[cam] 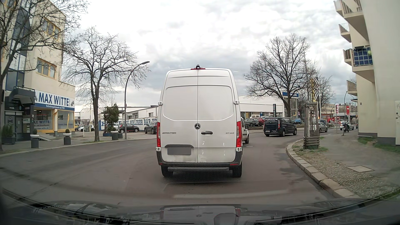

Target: Follow the waypoints while adhering to traffic rules and regulations

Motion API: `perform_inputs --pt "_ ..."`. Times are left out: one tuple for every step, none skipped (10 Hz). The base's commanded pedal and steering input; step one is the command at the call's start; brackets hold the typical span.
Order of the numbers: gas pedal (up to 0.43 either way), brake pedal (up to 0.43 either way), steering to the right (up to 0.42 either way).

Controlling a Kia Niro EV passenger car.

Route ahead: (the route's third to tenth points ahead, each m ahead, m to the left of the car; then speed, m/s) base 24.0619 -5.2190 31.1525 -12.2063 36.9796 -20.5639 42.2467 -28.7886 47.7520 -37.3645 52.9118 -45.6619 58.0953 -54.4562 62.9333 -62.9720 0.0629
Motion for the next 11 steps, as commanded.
perform_inputs --pt "0.0 0.098 0.025" --pt "0.0 0.037 0.024" --pt "0.0 0.03 0.025" --pt "0.0 0.018 0.025" --pt "0.0 0.012 0.025" --pt "0.0 0.012 0.025" --pt "0.0 0.037 0.025" --pt "0.0 0.067 0.025" --pt "0.0 0.104 0.024" --pt "0.0 0.14 0.025" --pt "0.0 0.152 0.025"
